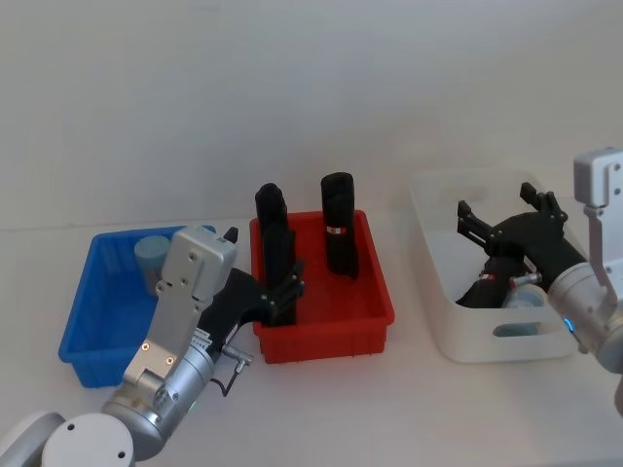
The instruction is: Pick the cotton swabs from the blue box and place them into the white box.
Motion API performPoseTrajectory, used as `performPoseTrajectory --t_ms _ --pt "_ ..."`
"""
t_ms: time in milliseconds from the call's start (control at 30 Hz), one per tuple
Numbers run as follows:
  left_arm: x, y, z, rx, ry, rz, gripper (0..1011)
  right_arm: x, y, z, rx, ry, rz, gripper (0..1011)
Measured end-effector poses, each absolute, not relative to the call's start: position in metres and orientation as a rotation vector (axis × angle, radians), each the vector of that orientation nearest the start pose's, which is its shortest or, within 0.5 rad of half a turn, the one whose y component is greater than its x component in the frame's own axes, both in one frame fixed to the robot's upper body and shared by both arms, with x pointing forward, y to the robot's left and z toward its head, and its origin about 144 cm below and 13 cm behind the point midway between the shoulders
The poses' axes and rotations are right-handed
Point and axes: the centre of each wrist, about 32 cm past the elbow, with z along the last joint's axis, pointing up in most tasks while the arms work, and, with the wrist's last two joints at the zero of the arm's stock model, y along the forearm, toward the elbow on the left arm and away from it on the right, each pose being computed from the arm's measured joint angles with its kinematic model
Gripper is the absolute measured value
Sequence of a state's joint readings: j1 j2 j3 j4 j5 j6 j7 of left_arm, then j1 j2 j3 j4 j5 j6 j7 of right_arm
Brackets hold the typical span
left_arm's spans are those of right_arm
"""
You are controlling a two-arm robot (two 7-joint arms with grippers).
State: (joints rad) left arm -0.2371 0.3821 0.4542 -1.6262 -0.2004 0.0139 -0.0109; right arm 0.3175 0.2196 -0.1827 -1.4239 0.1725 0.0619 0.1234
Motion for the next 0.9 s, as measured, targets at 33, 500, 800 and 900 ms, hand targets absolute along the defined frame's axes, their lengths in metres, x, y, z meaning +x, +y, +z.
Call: performPoseTrajectory --t_ms 33,500,800,900 --pt "0.492 0.1984 1.2044 0.061 -0.268 1.124 1000 0.5428 -0.2451 1.2074 -0.016 -0.123 -1.31 1002" --pt "0.492 0.1984 1.2044 0.061 -0.268 1.124 1000 0.5425 -0.2453 1.2074 -0.014 -0.124 -1.31 1002" --pt "0.492 0.1984 1.2044 0.061 -0.268 1.124 1000 0.5425 -0.2453 1.2073 -0.014 -0.124 -1.31 1002" --pt "0.492 0.1984 1.2044 0.061 -0.268 1.124 1000 0.5425 -0.2453 1.2073 -0.014 -0.124 -1.31 1002"
